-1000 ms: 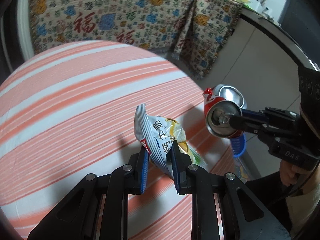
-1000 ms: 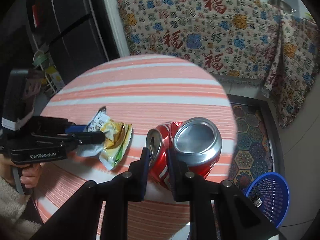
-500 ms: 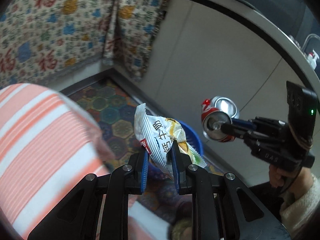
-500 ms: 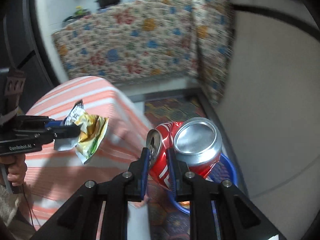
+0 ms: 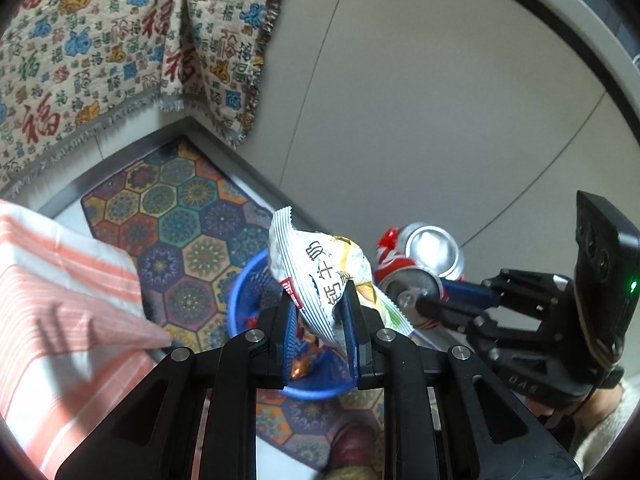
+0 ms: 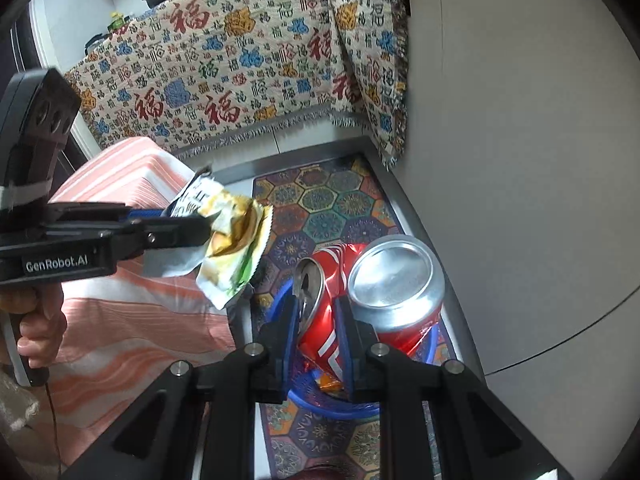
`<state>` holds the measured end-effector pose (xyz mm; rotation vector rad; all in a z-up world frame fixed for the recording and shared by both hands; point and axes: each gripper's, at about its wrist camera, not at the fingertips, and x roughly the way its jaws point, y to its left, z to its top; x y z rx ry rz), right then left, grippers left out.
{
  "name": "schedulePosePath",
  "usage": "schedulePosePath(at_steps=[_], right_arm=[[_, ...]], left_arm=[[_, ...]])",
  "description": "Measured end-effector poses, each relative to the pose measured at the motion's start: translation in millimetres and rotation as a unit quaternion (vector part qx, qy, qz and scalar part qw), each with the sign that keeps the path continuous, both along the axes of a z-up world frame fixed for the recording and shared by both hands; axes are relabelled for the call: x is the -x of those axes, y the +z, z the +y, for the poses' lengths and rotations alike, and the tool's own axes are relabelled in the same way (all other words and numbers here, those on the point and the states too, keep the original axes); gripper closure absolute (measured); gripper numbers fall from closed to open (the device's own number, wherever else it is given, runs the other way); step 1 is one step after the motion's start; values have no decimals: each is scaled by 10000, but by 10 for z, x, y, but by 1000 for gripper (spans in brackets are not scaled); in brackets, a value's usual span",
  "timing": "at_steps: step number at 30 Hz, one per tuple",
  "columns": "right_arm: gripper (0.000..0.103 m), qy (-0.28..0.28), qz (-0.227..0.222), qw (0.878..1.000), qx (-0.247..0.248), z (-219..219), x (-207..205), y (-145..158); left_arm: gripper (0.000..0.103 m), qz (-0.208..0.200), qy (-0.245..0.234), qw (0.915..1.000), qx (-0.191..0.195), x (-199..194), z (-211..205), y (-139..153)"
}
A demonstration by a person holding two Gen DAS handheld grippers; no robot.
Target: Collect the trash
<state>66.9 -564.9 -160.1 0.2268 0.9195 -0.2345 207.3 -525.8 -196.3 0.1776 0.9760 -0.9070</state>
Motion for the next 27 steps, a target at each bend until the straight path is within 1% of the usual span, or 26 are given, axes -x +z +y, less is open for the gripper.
schedulePosePath(at_steps=[2,3,4,5,6,9,10,11,12,13,15,17,19,20,22,24,25,27], right_arm=[[81,85,82,9999,-71,-82,-72,-134],[79,95,147,9998,-79,-115,-110,-191],[73,82,242,9997,-66,-158,-138,-271],[52,75,299,9995,-64,-199,-163,-353],[37,64,308,9995,-20,-233,-173,-419],[36,31,271,9996,-68,-298,-143,-522],[36,-11,267,9996,-101,-316,-137,-536],[36,-79,236,9996,-116,-336,-111,-526],[36,-124,199,9997,-102,-339,-85,-502],[33,-167,169,9997,-83,-337,-69,-465],[17,-304,93,9995,-14,-294,-5,-317],[16,-466,-51,9989,7,-216,99,-103],[13,-692,-126,9975,53,-139,207,79],[13,-847,-137,9963,84,-76,315,185],[13,-1165,-86,9930,189,59,467,331],[13,-1541,-37,9874,347,277,651,457],[13,-1748,14,9834,476,414,762,518],[13,-2028,79,9772,628,650,932,598]], left_arm=[[79,-55,-56,10000,7,-46,-97,-67],[75,-89,-57,9999,-3,-69,-139,-102],[56,-101,-69,9999,17,-94,-197,-144],[38,-103,-44,9999,52,-121,-234,-166],[33,-115,2,9999,104,-142,-252,-179],[32,-73,52,9998,172,-213,-323,-185],[31,-94,88,9997,194,-214,-313,-163],[27,-166,137,9996,203,-185,-289,-121],[25,-274,187,9993,197,-146,-256,-62],[22,-351,212,9990,186,-116,-241,-28],[17,-523,222,9982,173,26,-158,124],[8,-642,258,9974,190,169,-65,252],[1,-719,295,9967,217,378,52,361],[0,-709,256,9970,180,505,110,396],[0,-724,168,9972,-89,753,184,410],[0,-925,203,9947,-400,1043,256,424],[0,-997,219,9939,-420,1145,288,430],[0,-1003,292,9931,-535,1398,411,442]])
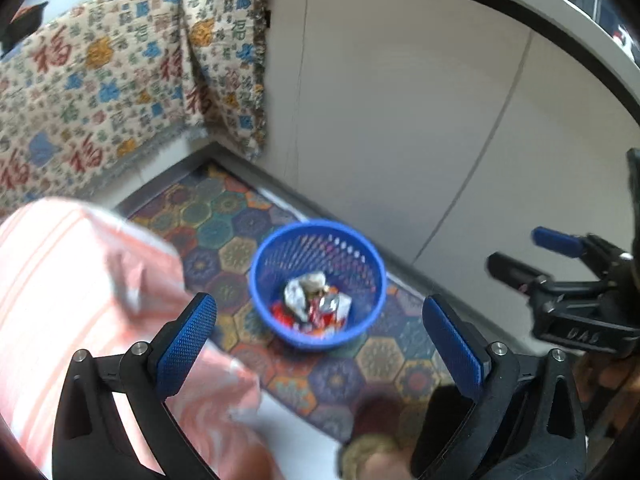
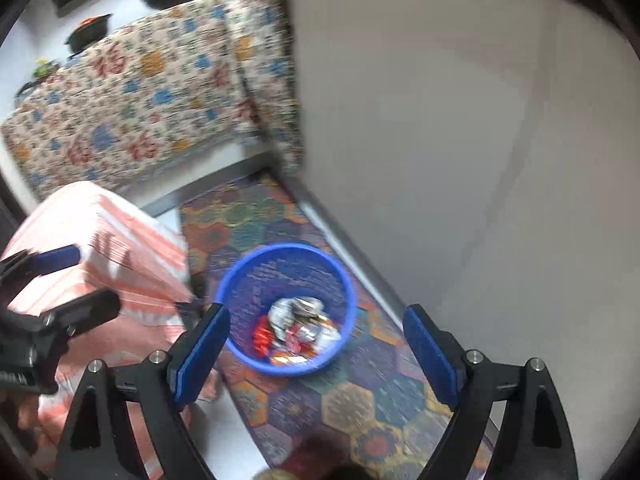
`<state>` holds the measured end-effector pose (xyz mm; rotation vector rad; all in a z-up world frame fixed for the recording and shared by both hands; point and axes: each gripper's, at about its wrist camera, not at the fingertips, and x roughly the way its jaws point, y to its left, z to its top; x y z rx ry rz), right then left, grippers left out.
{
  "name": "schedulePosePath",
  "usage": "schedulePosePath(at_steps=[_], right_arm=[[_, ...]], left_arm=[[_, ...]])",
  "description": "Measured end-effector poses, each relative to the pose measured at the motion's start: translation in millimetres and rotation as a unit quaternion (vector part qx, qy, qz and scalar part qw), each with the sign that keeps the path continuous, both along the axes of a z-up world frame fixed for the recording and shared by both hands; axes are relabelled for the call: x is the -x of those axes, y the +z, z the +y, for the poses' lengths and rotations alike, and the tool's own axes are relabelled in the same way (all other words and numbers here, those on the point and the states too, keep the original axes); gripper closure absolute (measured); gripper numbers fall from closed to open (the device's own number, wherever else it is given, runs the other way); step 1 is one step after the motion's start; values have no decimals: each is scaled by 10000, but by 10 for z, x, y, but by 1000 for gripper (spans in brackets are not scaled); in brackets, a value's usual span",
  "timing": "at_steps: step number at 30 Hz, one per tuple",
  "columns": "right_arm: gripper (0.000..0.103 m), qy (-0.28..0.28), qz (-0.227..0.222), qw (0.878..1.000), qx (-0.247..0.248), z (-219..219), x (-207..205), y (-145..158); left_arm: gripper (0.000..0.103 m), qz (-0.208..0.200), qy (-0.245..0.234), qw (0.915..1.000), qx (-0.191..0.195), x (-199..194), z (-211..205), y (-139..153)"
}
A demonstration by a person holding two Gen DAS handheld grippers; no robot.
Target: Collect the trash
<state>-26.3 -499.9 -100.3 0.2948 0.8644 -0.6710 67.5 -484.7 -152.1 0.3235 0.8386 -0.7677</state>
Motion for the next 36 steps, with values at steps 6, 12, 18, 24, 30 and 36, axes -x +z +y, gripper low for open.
schedulePosePath(at_steps=[6,12,18,24,30,36], right_arm=[[13,-266,148,9995,-28,672,442,219],[13,-288,0,9996,70,949,687,475],[13,-294,-85,9994,167,1024,707,615],[13,-209,-105,9996,186,1110,651,654],[13,-184,-75,9995,229,1121,636,672],[13,-139,-65,9996,254,1134,611,694]], left_arm=[[0,1,61,10000,-53,403,187,148],[0,-373,134,9992,70,543,271,376],[0,-342,164,9993,-41,582,280,399],[0,-463,359,9983,-72,567,350,429],[0,-530,426,9976,-120,561,376,433],[0,-561,449,9973,-143,567,371,424]])
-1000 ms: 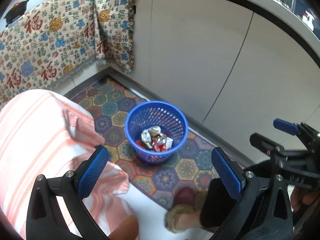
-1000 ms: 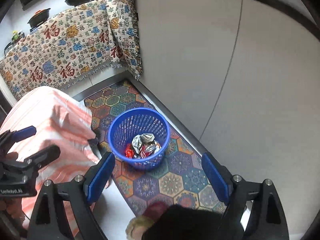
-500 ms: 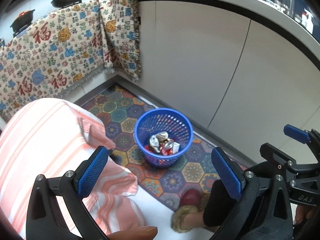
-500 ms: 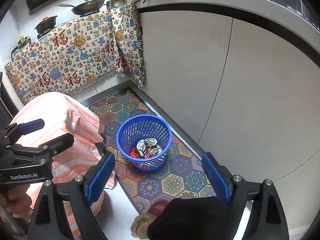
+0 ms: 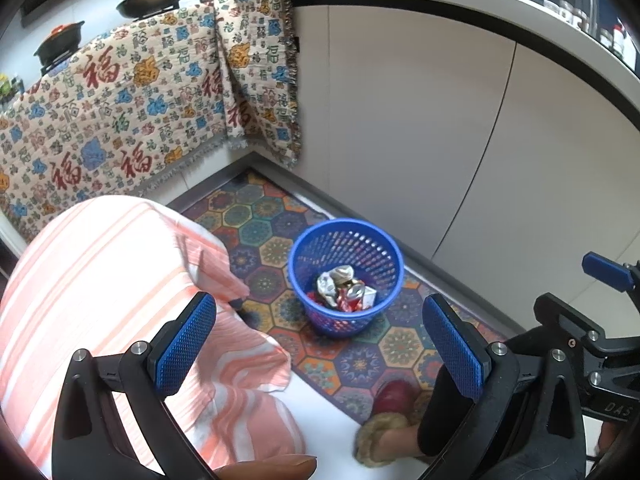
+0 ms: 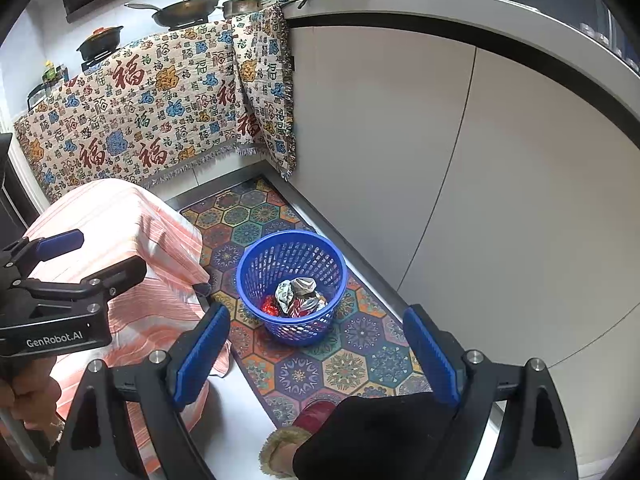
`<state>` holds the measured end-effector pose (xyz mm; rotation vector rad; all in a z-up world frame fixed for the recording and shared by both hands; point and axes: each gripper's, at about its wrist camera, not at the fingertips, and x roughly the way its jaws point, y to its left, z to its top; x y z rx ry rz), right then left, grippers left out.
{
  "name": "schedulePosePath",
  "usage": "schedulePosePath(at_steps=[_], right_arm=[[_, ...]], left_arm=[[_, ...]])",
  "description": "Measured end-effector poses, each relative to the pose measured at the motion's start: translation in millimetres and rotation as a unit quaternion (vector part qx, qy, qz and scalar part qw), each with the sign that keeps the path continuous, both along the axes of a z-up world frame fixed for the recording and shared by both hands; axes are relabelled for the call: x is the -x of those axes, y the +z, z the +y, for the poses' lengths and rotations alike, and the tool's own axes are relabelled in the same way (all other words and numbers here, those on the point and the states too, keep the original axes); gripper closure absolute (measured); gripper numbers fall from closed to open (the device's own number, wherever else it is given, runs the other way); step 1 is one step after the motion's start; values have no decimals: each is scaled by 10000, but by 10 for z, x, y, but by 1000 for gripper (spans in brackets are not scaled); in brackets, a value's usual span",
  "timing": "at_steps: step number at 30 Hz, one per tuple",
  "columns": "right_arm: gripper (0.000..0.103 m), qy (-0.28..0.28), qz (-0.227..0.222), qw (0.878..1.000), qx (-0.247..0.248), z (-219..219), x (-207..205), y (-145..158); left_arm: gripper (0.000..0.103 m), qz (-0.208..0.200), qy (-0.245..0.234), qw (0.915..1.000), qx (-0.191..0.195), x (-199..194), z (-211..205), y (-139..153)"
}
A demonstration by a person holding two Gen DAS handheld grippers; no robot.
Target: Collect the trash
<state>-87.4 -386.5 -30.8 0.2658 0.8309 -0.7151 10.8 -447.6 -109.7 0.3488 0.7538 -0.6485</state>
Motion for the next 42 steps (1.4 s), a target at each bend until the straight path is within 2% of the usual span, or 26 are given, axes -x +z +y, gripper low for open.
schedulePosePath(at_steps=[42], right_arm=[[13,53,-18,10000,-33,-50,-2,-23]], left_arm=[[0,139,-96,9999,-36,-26,-34,-48]])
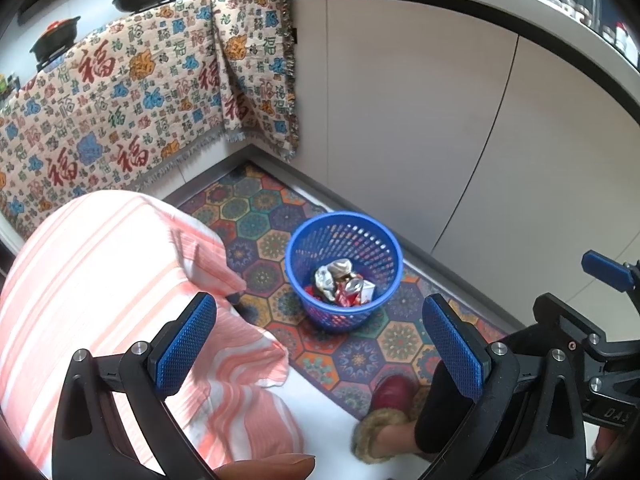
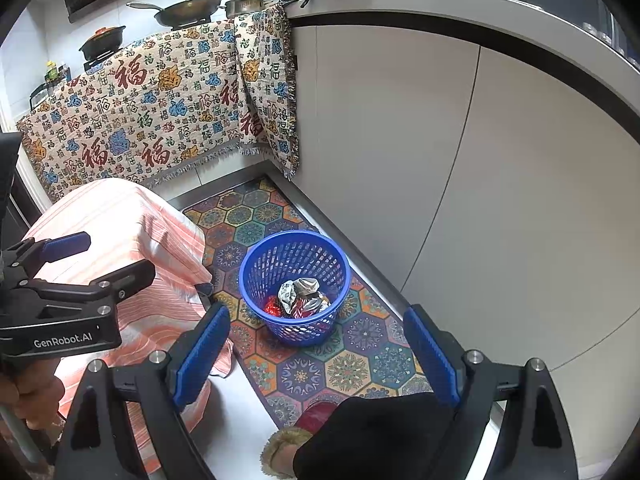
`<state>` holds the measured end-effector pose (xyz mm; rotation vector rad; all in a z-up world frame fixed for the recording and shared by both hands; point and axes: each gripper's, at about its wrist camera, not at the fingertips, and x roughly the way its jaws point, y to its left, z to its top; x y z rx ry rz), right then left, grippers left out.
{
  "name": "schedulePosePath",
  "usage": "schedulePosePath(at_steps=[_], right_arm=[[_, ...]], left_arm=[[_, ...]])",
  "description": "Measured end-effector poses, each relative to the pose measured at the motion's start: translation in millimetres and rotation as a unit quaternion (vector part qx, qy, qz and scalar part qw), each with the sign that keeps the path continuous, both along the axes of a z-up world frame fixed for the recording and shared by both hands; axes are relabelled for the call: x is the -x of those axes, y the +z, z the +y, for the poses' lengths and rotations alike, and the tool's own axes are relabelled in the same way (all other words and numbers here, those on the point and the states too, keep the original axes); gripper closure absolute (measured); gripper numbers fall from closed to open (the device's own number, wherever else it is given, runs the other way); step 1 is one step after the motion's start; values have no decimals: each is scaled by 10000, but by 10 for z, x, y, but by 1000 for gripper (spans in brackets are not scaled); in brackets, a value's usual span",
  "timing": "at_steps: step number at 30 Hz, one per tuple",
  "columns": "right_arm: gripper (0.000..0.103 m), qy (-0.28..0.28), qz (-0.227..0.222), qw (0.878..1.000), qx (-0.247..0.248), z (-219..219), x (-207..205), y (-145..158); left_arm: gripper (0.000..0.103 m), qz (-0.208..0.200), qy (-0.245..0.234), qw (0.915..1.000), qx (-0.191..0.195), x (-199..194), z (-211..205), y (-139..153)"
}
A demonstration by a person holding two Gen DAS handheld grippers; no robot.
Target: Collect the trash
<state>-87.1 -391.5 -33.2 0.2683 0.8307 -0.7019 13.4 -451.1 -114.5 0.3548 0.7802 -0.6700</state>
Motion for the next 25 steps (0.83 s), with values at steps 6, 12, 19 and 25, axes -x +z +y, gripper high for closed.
schedulePosePath(at_steps=[6,12,19,25], right_arm=[[13,3,2,10000,-11,2,-5,-3],[13,-3,3,10000,-19,-23,-6,-26],[13,-21,15,10000,-30,-34,-2,-53],[13,-73,3,10000,-33,-31,2,-70]], left_arm=[[0,23,-11,10000,-19,-7,-8,-16],[0,40,-52,10000,-17,-16,-7,-24],[0,30,-98,9999,-6,-5,-9,-32],[1,-160,-205,9997,9,63,6,-23]])
